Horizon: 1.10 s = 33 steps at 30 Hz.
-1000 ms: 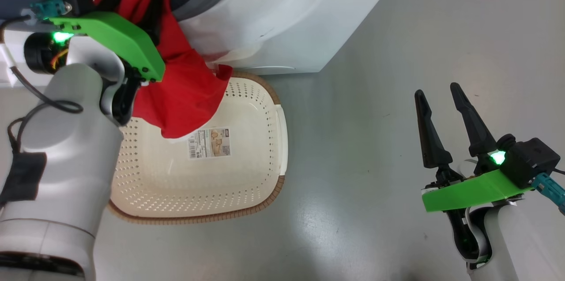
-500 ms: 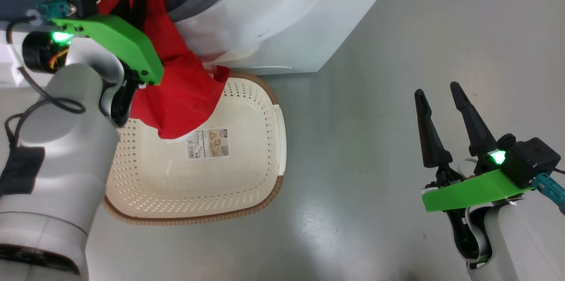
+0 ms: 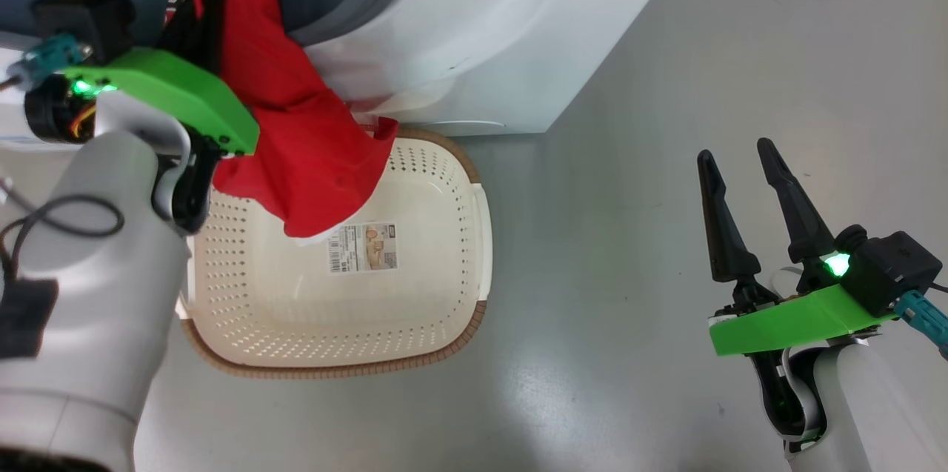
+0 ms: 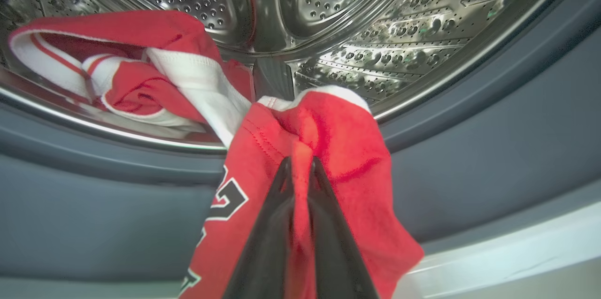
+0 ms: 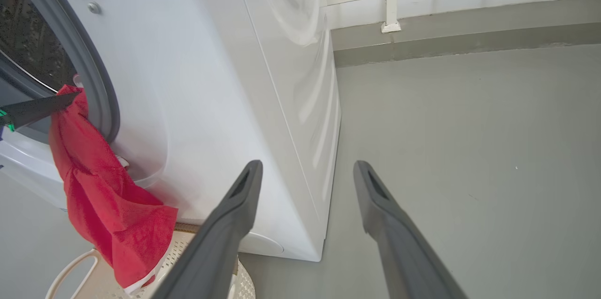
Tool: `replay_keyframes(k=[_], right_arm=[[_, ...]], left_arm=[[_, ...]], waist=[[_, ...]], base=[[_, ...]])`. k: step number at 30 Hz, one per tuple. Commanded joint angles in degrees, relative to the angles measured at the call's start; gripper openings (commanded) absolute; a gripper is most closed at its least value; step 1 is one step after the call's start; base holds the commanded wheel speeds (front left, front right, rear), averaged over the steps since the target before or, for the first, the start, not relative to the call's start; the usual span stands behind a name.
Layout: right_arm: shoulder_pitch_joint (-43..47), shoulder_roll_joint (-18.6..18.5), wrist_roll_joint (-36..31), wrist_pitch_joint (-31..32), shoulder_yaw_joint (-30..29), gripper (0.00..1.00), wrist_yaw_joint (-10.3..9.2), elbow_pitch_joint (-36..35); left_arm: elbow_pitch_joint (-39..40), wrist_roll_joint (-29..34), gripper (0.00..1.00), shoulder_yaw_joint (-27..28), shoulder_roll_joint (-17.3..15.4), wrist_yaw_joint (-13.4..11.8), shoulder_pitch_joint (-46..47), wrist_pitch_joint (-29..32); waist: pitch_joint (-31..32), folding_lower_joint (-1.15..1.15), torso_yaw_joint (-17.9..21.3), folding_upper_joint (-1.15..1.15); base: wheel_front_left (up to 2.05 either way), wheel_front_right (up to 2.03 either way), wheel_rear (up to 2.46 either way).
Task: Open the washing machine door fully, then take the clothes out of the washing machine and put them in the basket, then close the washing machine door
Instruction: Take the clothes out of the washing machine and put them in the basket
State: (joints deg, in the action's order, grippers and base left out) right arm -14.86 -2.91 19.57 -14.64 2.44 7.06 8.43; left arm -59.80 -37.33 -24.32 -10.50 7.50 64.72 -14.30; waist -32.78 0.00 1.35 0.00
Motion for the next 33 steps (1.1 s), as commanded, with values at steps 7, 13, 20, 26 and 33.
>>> replay_keyframes(k=[7, 13, 20, 26, 33], right_arm=[[1.37, 0.03, -1.05, -0.36, 0.97, 1.00, 0.43, -1.18], [1.67, 0.03, -1.11, -0.36, 1.00, 1.00, 0.43, -1.08], [1.56, 0.03, -1.16, -0.36, 1.21, 1.00, 0.43, -1.06], [1.24, 0.03, -1.24, -0.36, 1.29, 1.00, 0.43, -0.99], [0.62, 0.03, -1.35, -0.36, 1.35, 1.00, 0.43, -1.39]], left_arm=[[18.26, 6.23, 0.00, 12.72, -1.93, -1.29, -13.74, -0.69], [26.40, 10.75, 0.00, 18.36, 0.71, -0.62, -22.46, -0.69], [32.82, 14.01, 0.00, 22.15, 4.29, -0.07, -32.14, -0.69], [32.30, 12.65, 0.00, 19.50, 4.72, -0.03, -35.63, -0.69], [29.39, 11.37, 0.00, 17.98, 4.31, -0.02, -35.29, -0.70]], waist=[[1.21, 0.00, -1.02, 0.00], [1.65, 0.00, -1.34, 0.00], [1.78, 0.00, -1.30, 0.00], [1.39, 0.00, -1.30, 0.00], [0.06, 0.00, -0.70, 0.00]], base=[[0.00, 0.00, 0.00], [0.00, 0.00, 0.00], [0.00, 0.00, 0.00], [0.00, 0.00, 0.00], [0.00, 0.00, 0.00]])
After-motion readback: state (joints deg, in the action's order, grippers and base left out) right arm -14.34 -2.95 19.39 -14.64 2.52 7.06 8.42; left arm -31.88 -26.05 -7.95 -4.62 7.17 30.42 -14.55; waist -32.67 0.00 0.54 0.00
